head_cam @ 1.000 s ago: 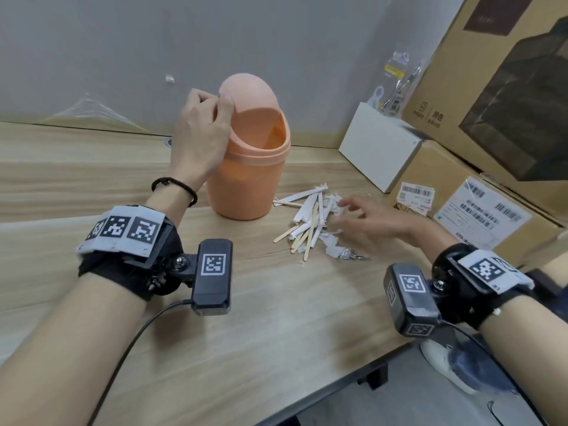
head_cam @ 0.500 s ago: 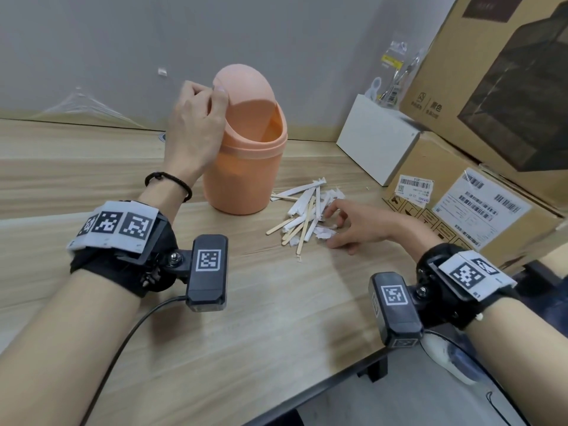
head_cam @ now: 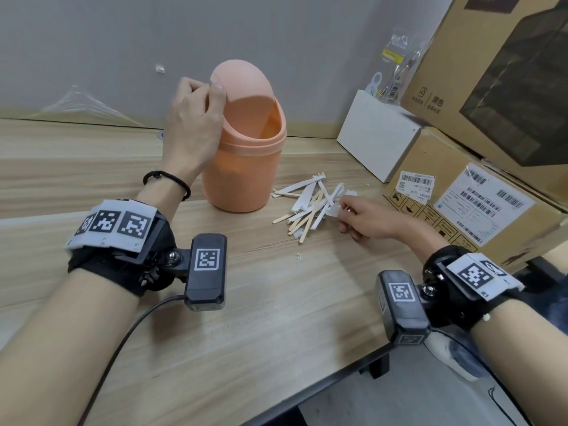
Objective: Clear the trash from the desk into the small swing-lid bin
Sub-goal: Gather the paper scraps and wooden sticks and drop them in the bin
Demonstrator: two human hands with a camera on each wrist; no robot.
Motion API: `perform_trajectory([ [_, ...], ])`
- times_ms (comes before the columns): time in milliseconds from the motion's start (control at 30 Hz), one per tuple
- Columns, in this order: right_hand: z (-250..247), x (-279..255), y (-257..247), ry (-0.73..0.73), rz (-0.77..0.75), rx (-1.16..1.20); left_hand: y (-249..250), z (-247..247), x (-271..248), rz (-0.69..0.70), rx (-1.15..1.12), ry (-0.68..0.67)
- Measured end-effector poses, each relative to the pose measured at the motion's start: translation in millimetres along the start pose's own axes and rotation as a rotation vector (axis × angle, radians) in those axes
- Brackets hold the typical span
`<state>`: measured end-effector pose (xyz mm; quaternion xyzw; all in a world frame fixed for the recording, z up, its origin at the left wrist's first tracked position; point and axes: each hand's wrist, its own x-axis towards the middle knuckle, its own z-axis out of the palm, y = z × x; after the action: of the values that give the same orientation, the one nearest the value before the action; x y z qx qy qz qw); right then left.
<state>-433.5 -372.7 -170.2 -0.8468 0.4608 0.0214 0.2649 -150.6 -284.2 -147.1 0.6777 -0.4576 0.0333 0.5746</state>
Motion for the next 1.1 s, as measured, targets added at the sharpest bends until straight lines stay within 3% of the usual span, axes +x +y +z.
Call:
perform_trajectory([
  [200,-1.1,-6.0,1.4,0.097,0.072,0.284,0.0,-0.4,0.3,-0.012,-0.012,-0.019],
  [633,-24.6,-1.9,-27.1,0.477,-0.053,0.560,0.4,-1.1,-0.1,-0.009,-0.005,-0.011],
  [1100,-61.5,-3.1,-105.6,0.410,-0.280,0.961,-2.9,1.2,1.4,-0.023,-0.043,-0.026],
])
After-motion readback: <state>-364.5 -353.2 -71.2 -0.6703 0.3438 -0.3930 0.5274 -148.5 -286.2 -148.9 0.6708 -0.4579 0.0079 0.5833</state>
